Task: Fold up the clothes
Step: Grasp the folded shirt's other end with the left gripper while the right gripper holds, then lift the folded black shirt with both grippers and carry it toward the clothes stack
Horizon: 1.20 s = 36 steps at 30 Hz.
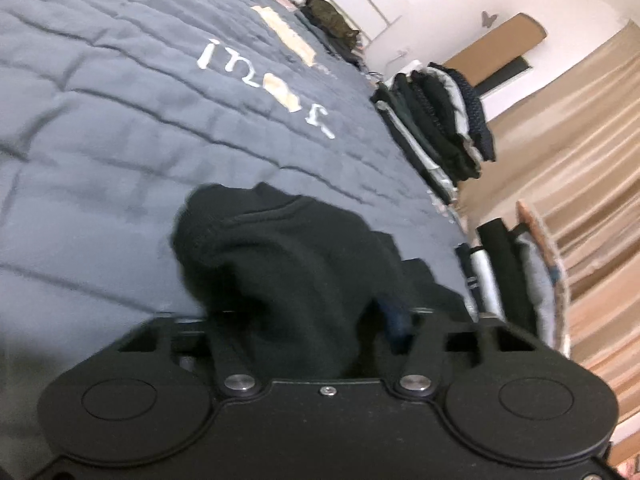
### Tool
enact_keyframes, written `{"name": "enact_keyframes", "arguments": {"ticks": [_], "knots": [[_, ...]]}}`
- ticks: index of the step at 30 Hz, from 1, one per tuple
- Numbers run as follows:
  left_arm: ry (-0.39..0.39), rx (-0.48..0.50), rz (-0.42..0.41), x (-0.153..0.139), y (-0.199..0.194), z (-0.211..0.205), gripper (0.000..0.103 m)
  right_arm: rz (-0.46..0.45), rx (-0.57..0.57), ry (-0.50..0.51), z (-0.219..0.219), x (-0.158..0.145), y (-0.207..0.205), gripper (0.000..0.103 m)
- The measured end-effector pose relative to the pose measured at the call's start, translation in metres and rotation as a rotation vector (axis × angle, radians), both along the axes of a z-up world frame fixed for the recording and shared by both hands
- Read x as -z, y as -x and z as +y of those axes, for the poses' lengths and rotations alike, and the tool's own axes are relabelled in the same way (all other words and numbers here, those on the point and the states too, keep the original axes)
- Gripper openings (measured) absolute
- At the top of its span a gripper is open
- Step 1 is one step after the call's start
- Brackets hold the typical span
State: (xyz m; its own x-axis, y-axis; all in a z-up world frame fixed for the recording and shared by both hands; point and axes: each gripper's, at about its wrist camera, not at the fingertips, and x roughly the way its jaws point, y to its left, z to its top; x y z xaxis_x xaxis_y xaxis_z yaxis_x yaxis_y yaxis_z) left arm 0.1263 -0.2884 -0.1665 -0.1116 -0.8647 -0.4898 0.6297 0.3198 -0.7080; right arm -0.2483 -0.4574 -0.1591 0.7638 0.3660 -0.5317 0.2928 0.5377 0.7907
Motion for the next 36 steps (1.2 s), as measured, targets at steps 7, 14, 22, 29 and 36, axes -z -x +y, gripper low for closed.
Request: {"name": "enact_keyframes", "arguments": {"ticks": [7,14,22,29,36], "knots": [[0.015,0.004,-0.097,-0.013,0.01,0.003,0.016,0.003,0.029,0.02,0.008,-0.01,-0.001,0.028],[0.068,-0.018,-0.157,-0.043,0.027,0.007,0.013,-0.066,0.053,0.028,0.013,-0.032,0.001,0.024],[0.095,-0.087,-0.296,-0.092,0.068,0.022,0.013,-0.111,0.033,0.047,0.017,-0.059,0.003,0.023],[0.139,-0.099,-0.401,-0.158,0.114,0.036,0.012,-0.148,0.03,0.099,0.02,-0.09,0.022,0.023],[0.182,-0.121,-0.507,-0.228,0.173,0.057,0.012,-0.228,0.044,0.094,0.03,-0.122,0.057,0.023]]}}
